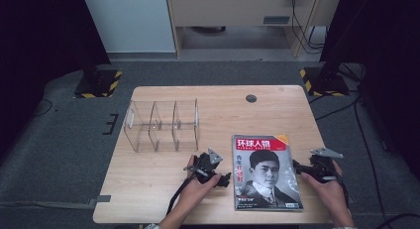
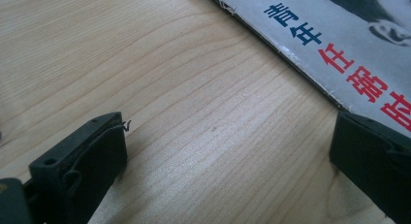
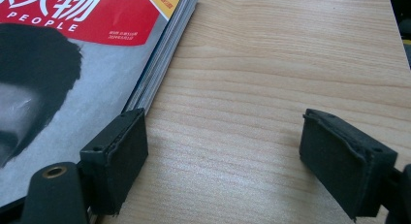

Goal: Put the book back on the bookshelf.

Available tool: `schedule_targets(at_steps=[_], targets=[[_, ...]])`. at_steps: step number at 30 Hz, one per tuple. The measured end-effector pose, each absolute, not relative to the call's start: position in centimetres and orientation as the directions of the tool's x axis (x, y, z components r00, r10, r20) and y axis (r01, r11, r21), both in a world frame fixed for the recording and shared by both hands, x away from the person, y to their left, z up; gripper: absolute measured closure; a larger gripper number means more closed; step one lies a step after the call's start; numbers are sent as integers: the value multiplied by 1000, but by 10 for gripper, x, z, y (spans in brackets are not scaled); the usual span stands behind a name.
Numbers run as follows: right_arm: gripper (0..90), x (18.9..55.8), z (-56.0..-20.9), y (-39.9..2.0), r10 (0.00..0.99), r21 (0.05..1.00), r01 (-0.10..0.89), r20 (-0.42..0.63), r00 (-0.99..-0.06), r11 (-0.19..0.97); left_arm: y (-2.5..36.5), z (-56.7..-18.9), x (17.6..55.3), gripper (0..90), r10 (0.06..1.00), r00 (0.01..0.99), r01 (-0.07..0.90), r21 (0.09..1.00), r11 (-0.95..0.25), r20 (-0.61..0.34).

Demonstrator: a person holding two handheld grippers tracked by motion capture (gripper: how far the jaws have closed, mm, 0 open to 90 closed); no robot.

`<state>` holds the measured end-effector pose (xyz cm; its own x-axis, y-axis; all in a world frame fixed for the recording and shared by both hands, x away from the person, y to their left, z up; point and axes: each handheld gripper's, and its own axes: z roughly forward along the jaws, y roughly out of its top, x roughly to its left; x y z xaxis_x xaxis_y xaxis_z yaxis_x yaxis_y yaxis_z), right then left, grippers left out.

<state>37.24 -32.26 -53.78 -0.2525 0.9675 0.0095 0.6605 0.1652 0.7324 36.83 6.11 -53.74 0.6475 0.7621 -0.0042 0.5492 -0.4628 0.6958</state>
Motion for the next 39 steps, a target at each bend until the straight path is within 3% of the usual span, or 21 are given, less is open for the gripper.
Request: schedule_targets(at_steps=[18,22,32,33,39], targets=[[188,368,-528,-325,973,752,648,41,-227,119,63,-537,366,25,749,663,539,700,-469,-9],[186,361,-517,-320,965,784,610,61,-254,111,59,-526,360,62,725,686,508,748,-428,-51],[117,360,-524,-299,930,761,628,93,-355,163,42,-521,349,91,685,725,454,797,-399,-70],[130,361,-527,-297,924,757,632,102,-369,168,39,-521,348,135,675,735,455,790,-410,-73],[220,363,-535,-294,912,739,644,102,-397,198,28,-523,342,147,630,772,449,773,-448,-84]])
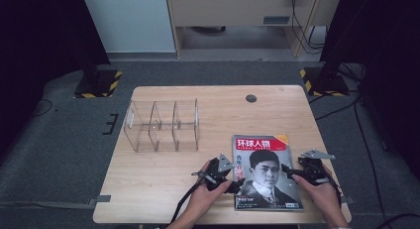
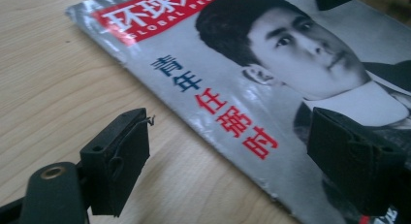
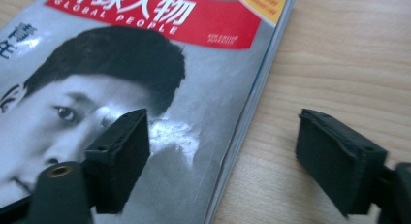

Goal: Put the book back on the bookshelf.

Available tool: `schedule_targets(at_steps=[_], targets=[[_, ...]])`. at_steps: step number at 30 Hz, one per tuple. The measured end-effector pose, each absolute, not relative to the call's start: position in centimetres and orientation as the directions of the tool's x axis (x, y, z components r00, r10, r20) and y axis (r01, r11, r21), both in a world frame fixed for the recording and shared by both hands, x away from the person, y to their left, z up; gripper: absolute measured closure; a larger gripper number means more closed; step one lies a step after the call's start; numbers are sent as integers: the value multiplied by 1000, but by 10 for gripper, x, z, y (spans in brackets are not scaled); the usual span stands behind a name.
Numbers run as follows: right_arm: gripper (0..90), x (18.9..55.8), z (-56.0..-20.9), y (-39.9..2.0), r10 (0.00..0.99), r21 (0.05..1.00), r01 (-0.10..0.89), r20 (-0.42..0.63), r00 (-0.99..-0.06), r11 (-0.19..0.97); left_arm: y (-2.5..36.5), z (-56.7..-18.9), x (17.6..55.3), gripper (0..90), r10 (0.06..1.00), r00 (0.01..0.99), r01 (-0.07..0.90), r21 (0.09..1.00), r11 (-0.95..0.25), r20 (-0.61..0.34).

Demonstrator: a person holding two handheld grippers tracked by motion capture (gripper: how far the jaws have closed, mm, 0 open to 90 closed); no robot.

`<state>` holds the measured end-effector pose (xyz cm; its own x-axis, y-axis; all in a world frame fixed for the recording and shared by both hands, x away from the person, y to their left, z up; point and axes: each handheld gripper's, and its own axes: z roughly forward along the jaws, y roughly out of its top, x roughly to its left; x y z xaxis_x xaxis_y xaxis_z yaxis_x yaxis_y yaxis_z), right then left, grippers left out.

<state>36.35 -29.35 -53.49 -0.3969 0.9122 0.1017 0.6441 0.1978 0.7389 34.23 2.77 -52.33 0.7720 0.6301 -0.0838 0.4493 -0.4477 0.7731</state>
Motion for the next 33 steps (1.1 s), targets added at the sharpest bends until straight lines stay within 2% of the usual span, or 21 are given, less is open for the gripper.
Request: schedule_targets(at_steps=[3,5,9,14,22,28,33], targets=[[233,363,-535,-290,907,741,642,109,-406,199,23,-523,339,168,616,783,439,776,-453,-84],[241,363,-535,-287,903,740,635,90,-420,222,22,-523,338,271,603,794,425,777,-465,-73],[285,361,-535,-282,897,742,627,81,-434,237,20,-524,337,337,596,799,420,781,-462,-77],[334,361,-534,-281,897,739,628,75,-436,243,14,-532,334,338,601,799,402,769,-497,-29],[436,355,-523,-280,895,768,595,68,-442,236,13,-534,334,339,606,795,395,764,-510,-7],[479,348,-512,-274,858,804,547,96,-504,231,12,-534,334,340,615,789,401,764,-506,-7],[479,352,-517,-275,865,792,565,99,-493,232,12,-534,334,340,615,789,401,763,-507,-6]])
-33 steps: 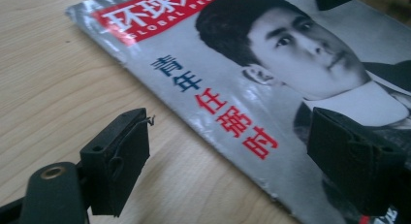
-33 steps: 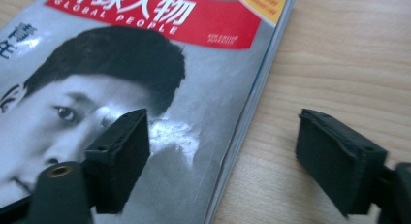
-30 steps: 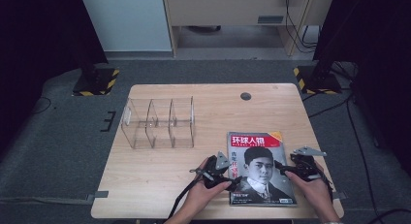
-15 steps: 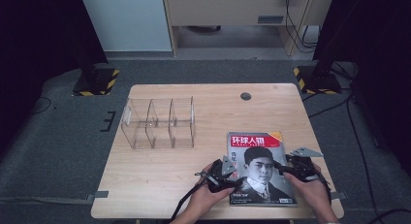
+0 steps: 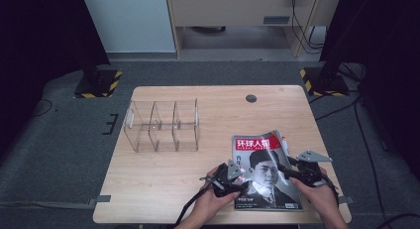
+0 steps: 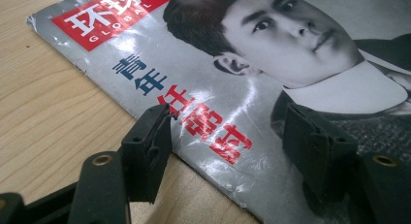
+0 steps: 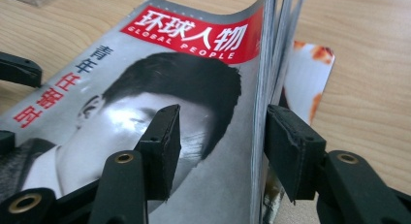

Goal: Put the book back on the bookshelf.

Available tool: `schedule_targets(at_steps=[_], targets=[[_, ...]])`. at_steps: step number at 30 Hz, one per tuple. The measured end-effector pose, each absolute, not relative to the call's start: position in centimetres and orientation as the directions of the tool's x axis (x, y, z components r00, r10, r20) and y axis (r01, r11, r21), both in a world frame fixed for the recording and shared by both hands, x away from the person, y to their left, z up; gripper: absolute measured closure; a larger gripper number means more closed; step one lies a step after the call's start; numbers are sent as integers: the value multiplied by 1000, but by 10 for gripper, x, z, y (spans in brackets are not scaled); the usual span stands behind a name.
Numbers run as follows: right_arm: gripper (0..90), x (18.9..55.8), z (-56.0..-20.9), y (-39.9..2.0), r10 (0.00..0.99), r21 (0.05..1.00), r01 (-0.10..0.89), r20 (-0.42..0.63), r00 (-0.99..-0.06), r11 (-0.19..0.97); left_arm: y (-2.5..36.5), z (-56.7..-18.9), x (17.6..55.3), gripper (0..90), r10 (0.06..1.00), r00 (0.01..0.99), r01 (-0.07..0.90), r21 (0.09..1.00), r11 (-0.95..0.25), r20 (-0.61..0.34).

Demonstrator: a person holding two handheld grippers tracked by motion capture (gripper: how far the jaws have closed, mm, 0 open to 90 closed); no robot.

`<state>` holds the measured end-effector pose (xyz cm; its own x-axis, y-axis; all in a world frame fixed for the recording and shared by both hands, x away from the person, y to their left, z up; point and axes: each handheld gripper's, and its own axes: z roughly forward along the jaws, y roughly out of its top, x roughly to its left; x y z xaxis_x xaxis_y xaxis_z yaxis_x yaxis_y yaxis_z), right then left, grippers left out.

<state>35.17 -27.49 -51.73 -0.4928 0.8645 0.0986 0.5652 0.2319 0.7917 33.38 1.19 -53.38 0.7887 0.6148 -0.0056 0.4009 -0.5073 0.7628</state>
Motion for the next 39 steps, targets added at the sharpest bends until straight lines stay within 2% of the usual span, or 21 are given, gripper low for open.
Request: schedule_targets(at_steps=[8,13,22,24,27,29,31,33,35,39], targets=[[546,352,-511,-279,822,815,556,197,-535,166,12,-534,334,340,616,788,400,763,-508,-3],[544,354,-516,-274,841,797,563,139,-522,218,12,-534,334,339,617,787,401,763,-506,-5],[299,358,-525,-265,849,768,591,122,-515,248,12,-534,334,339,616,787,402,763,-506,-7],[281,359,-526,-264,850,762,598,124,-512,249,12,-534,334,339,617,787,402,763,-506,-5],[318,360,-528,-265,854,756,604,121,-505,251,12,-534,334,339,616,788,402,763,-506,-7],[392,359,-527,-267,859,762,593,98,-502,259,12,-534,334,338,616,788,402,763,-506,-7],[523,358,-525,-269,868,767,583,69,-491,268,12,-534,334,338,616,788,402,763,-506,-6],[583,357,-519,-270,871,785,567,73,-486,251,12,-534,334,332,619,785,404,762,-506,-5],[597,356,-516,-269,868,792,558,76,-491,247,12,-534,335,327,620,785,408,762,-504,-10],[547,358,-521,-267,867,779,570,72,-493,260,12,-534,336,318,623,782,418,758,-501,-19]])
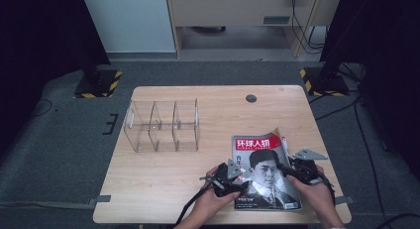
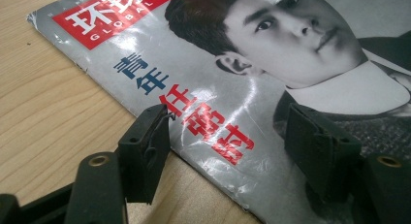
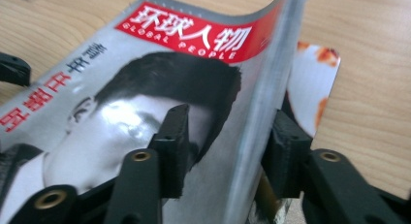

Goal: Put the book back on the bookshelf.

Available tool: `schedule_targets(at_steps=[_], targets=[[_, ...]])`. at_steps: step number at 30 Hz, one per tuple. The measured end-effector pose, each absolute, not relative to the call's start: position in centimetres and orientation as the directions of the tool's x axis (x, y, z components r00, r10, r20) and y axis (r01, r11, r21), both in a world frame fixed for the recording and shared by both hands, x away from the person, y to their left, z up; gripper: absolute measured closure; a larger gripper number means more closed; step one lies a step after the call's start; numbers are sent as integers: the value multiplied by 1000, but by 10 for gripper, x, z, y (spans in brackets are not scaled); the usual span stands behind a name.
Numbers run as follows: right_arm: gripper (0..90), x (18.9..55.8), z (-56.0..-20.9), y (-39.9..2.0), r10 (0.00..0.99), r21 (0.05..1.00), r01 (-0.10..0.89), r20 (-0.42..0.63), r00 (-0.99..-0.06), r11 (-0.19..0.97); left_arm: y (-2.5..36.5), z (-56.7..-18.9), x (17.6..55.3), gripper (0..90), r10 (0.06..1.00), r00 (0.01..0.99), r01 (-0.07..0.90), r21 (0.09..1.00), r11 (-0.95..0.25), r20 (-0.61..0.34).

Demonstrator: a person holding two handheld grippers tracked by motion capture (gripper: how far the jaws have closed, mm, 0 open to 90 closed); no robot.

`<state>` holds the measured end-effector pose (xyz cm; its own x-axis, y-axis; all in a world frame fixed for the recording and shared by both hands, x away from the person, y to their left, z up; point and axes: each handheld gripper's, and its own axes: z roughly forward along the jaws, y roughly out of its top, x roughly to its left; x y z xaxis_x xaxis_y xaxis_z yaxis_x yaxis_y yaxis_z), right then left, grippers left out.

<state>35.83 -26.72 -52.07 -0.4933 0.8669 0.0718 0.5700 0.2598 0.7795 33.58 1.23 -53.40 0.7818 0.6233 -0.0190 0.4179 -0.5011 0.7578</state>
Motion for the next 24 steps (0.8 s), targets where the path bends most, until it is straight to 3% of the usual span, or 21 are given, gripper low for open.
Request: schedule_targets(at_steps=[11,14,16,21,24], targets=[[459,364,-527,-259,874,756,591,53,-484,281,14,-535,341,264,646,761,461,746,-481,-54],[382,363,-528,-258,879,755,593,47,-475,280,15,-535,341,247,646,761,464,745,-479,-58],[394,363,-531,-258,874,749,591,31,-484,301,14,-535,342,200,637,768,464,739,-487,-62],[525,363,-528,-260,876,752,590,37,-481,292,14,-536,347,68,610,786,472,730,-494,-95],[593,362,-526,-261,875,758,580,26,-484,298,14,-536,350,37,609,786,477,729,-490,-105]])
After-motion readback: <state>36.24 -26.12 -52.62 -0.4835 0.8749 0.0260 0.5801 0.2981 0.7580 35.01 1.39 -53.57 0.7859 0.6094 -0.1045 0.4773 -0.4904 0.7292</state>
